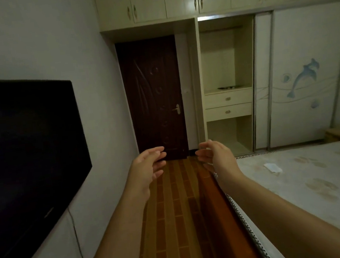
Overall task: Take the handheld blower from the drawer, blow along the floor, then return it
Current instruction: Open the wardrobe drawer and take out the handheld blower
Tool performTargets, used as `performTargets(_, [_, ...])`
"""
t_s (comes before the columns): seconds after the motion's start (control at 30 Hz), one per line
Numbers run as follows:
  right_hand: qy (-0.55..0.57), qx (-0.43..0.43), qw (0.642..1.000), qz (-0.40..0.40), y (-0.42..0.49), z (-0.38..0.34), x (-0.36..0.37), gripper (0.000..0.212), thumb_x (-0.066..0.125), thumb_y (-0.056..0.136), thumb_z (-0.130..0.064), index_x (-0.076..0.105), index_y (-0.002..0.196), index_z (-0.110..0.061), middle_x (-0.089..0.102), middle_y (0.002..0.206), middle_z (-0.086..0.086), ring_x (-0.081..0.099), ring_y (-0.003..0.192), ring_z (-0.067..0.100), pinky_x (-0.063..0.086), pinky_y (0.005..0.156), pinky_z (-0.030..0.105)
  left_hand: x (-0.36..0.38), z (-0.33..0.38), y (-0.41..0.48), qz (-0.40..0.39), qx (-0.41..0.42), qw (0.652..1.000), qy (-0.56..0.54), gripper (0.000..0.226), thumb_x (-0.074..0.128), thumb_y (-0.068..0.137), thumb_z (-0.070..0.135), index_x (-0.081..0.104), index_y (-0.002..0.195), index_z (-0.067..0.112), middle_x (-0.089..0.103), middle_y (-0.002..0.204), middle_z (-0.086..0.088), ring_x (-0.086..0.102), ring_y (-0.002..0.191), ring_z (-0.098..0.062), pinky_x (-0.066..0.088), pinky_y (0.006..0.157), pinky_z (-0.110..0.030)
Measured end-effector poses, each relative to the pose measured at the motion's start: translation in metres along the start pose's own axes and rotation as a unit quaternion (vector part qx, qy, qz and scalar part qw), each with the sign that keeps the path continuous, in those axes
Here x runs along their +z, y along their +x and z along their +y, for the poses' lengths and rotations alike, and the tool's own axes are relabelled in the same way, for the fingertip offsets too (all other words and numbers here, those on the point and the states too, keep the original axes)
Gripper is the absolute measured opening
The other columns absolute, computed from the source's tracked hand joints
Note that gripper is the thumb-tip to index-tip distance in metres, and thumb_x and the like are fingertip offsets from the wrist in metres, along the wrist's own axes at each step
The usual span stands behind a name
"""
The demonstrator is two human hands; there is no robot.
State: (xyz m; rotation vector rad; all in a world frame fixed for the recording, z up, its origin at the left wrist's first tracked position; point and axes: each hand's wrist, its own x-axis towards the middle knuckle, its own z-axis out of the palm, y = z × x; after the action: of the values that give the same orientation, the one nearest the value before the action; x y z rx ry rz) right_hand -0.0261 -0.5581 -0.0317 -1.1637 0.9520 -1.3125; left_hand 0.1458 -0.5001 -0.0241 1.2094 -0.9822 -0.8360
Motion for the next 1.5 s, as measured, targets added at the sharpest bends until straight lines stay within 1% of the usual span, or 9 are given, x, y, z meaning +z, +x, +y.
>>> performTargets(0.17, [-0.011,-0.018,1.000,0.023,0.122,0.009,0.052,0.029,0.036,0.102,-0.027,0.062,0.104,-0.014,0.068,0.094,0.005,0.062,0.098,0.023,0.046,0.095,0.042,-0.011,-0.010,0.140,-0.030,-0.002,1.000,-0.005,0.021,0.048,0.097,0.022,0.068,0.103,0.026,0.070,0.112,-0.002,0.064,0.104,-0.018,0.051,0.084,-0.031])
performTargets(0.27, [-0.011,-0.020,0.999,0.035,0.187,0.016,0.075,0.029,0.036,0.102,-0.027,0.062,0.098,-0.017,0.068,0.093,0.005,0.062,0.100,0.024,0.047,0.093,0.041,-0.012,-0.015,0.213,-0.039,-0.001,0.999,0.002,0.022,0.048,0.097,0.021,0.068,0.102,0.027,0.070,0.111,-0.001,0.065,0.104,-0.018,0.052,0.086,-0.031])
performTargets(0.43, [-0.016,-0.023,0.998,0.048,0.278,0.031,0.093,0.030,0.034,0.102,-0.028,0.062,0.099,-0.018,0.068,0.097,0.006,0.062,0.097,0.020,0.046,0.073,0.030,0.000,-0.033,0.312,-0.059,-0.012,0.998,-0.003,0.021,0.049,0.097,0.021,0.068,0.103,0.026,0.070,0.111,-0.001,0.064,0.105,-0.018,0.051,0.089,-0.033])
performTargets(0.6, [-0.001,-0.011,0.998,0.059,0.374,0.054,0.101,0.033,0.034,0.102,-0.028,0.062,0.109,-0.010,0.066,0.091,0.004,0.060,0.091,0.020,0.044,0.087,0.037,0.012,-0.061,0.405,-0.066,-0.021,0.997,0.013,0.022,0.049,0.097,0.023,0.068,0.108,0.024,0.069,0.112,0.000,0.064,0.105,-0.017,0.051,0.091,-0.034])
performTargets(0.83, [0.003,-0.019,0.998,0.051,0.541,0.078,0.108,0.028,0.038,0.101,-0.026,0.063,0.094,-0.016,0.065,0.084,0.002,0.058,0.084,0.017,0.045,0.083,0.034,0.050,-0.094,0.563,-0.051,-0.017,0.998,0.018,0.020,0.049,0.096,0.022,0.068,0.102,0.026,0.070,0.110,0.000,0.065,0.104,-0.017,0.051,0.093,-0.035])
performTargets(1.0, [0.007,-0.022,0.999,0.036,0.654,0.084,0.123,0.026,0.040,0.100,-0.025,0.063,0.093,-0.016,0.064,0.083,0.003,0.056,0.077,0.016,0.043,0.072,0.028,0.071,-0.098,0.672,-0.034,0.002,0.999,0.019,0.020,0.049,0.096,0.023,0.068,0.101,0.027,0.070,0.110,0.001,0.065,0.103,-0.016,0.052,0.090,-0.033])
performTargets(1.23, [0.002,-0.011,1.000,0.018,0.784,0.110,0.155,0.024,0.043,0.099,-0.026,0.064,0.093,-0.017,0.066,0.085,0.003,0.059,0.081,0.017,0.044,0.076,0.030,0.075,-0.122,0.804,-0.013,-0.010,1.000,0.019,0.020,0.049,0.096,0.023,0.067,0.103,0.027,0.069,0.111,0.001,0.065,0.104,-0.016,0.051,0.087,-0.031])
performTargets(1.33, [0.008,-0.013,1.000,0.025,0.843,0.127,0.170,0.024,0.043,0.099,-0.027,0.064,0.094,-0.017,0.067,0.085,0.003,0.059,0.081,0.017,0.044,0.074,0.029,0.076,-0.139,0.866,-0.021,-0.010,1.000,0.021,0.021,0.049,0.096,0.023,0.067,0.104,0.027,0.069,0.111,0.001,0.065,0.104,-0.016,0.051,0.091,-0.033])
performTargets(1.5, [0.010,-0.014,0.999,0.043,0.953,0.150,0.204,0.026,0.042,0.099,-0.028,0.065,0.091,-0.017,0.068,0.084,0.003,0.061,0.086,0.020,0.044,0.081,0.035,0.070,-0.161,0.981,-0.051,-0.006,0.998,0.027,0.021,0.050,0.095,0.023,0.068,0.106,0.026,0.070,0.110,0.002,0.065,0.104,-0.015,0.051,0.093,-0.034])
